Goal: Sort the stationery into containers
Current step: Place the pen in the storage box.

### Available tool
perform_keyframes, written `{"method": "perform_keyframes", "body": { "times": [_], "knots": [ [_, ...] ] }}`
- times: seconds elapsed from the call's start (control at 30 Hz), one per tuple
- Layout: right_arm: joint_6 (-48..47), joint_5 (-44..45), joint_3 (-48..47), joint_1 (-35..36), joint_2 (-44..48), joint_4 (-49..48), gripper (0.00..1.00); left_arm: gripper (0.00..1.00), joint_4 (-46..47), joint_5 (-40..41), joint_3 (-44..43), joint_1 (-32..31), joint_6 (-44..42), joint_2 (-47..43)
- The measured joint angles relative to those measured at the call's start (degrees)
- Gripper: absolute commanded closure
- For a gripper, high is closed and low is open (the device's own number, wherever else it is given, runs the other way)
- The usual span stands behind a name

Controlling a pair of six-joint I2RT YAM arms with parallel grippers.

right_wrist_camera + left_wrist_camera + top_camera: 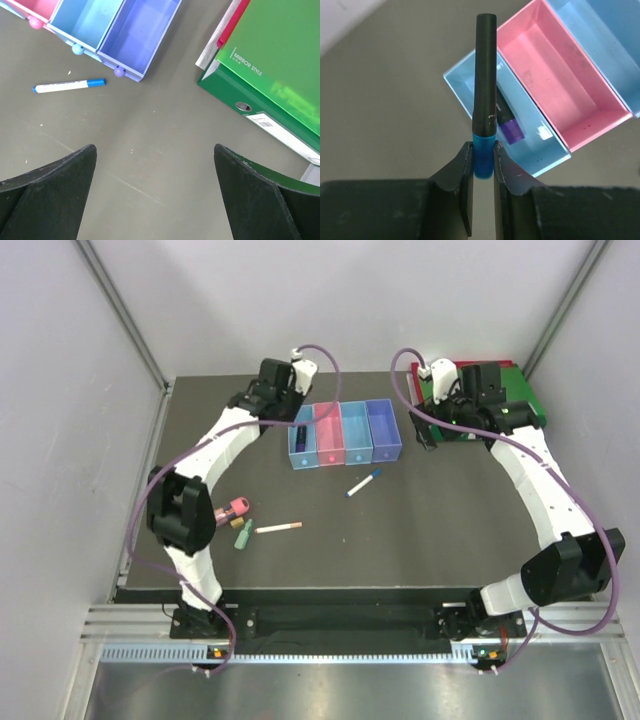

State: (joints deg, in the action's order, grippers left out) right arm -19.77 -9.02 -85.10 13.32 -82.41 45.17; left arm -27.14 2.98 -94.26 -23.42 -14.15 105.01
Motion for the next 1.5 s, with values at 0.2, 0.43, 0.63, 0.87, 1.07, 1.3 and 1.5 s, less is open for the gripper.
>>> {"method": "perform_keyframes", "body": {
  "times": [0.2, 0.43, 0.63, 0.87, 1.07, 1.3, 1.5],
  "knots": [
    [0.3, 1.1, 0.0, 0.0, 0.0, -0.7, 0.0, 1.0, -6.3, -9.4, -3.7, 4.3, 12.4, 7.8],
    [0.7, 1.4, 0.0, 0.0, 0.0, -1.0, 0.0, 1.0, -7.8, -15.3, -4.4, 3.7, 19.5, 12.3],
    [0.9, 1.8, 1.9, 0.0, 0.6, -1.1, 0.0, 1.0, -7.6, -15.8, -5.5, 3.8, 21.0, 12.9],
    [1.0, 1.8, 2.3, 0.0, 0.6, -1.1, 0.0, 0.97, -7.6, -15.6, -5.4, 4.3, 21.7, 12.9],
    [1.0, 1.5, 2.3, 0.0, 0.6, -1.1, 0.0, 0.61, -7.5, -15.6, -4.9, 5.1, 21.6, 12.9],
    [1.0, 1.2, 2.3, 0.0, 0.7, -1.0, 0.0, 0.49, -7.6, -15.9, -4.8, 5.4, 21.3, 12.9],
    [0.8, 0.8, 2.3, 0.0, 0.7, -1.0, 0.0, 0.51, -8.0, -17.2, -5.3, 5.4, 21.3, 12.8]
  ]
}}
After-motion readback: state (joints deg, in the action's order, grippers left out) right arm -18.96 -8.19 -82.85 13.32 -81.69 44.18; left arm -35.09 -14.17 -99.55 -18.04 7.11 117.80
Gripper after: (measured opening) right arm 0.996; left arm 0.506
